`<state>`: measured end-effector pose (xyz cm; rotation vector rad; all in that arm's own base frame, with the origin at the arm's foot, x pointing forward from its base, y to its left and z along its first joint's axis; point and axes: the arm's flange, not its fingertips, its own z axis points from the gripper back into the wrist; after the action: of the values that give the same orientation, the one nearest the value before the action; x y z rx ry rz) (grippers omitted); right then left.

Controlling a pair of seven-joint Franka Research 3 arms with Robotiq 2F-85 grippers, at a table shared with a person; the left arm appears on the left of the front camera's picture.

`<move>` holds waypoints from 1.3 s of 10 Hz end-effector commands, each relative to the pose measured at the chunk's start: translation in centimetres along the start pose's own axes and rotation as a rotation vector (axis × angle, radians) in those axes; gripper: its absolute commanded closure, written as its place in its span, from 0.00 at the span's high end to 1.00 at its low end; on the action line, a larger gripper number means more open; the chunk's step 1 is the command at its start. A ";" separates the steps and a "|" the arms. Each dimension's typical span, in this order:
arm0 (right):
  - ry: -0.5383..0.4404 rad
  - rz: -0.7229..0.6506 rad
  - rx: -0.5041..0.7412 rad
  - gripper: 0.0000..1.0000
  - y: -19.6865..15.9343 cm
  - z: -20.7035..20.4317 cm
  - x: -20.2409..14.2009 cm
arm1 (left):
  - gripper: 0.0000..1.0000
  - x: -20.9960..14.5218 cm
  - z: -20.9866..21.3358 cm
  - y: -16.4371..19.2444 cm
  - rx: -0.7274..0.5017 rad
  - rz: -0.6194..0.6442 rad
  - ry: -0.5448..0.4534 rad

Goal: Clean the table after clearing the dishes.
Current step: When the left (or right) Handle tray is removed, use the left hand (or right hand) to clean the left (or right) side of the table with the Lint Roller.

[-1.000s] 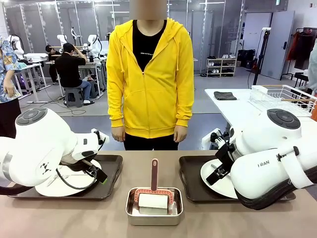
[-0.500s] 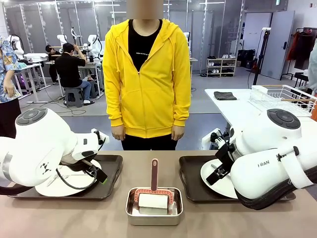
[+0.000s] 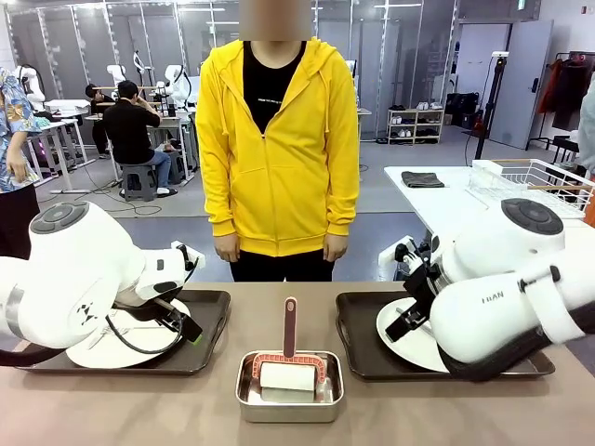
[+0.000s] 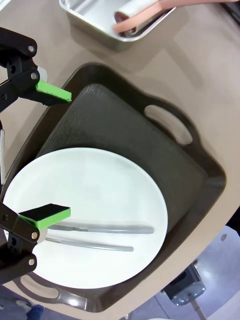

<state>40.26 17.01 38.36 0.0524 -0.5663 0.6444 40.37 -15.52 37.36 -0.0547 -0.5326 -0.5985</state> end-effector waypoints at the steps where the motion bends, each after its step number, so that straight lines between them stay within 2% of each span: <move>1: 0.009 -0.007 0.102 1.00 -1.7 2.4 1.9 | 1.00 1.7 1.8 1.4 -0.142 0.036 0.030; 2: 0.019 0.011 0.146 1.00 -2.4 3.0 2.8 | 1.00 2.7 2.8 2.4 -0.274 0.024 0.045; 4: -0.001 -0.007 0.284 1.00 -4.9 4.2 4.1 | 1.00 4.0 5.4 6.0 -0.401 0.082 0.037; 7: -0.059 -0.125 0.637 1.00 -9.1 5.8 3.1 | 1.00 1.9 7.1 11.7 -0.712 0.181 -0.025; 8: -0.080 -0.219 0.830 1.00 -11.1 5.7 1.4 | 1.00 -0.2 7.6 14.2 -0.858 0.239 -0.099; 9: -0.136 -0.308 0.970 1.00 -13.1 5.8 -0.5 | 1.00 -2.8 8.0 16.8 -0.936 0.321 -0.166; 10: -0.188 -0.381 1.044 1.00 -15.1 6.3 -2.7 | 1.00 -5.4 8.9 18.8 -1.014 0.401 -0.261; 11: -0.227 -0.459 1.048 1.00 -17.2 6.9 -4.9 | 1.00 -8.0 10.4 21.0 -1.083 0.453 -0.374; 13: -0.278 -0.629 1.038 1.00 -22.1 8.2 -9.3 | 1.00 -13.3 12.4 25.6 -1.123 0.545 -0.460</move>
<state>41.95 -6.93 42.59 1.2531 -0.3857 0.3406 38.71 13.18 44.37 -1.3417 -0.5078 -0.2989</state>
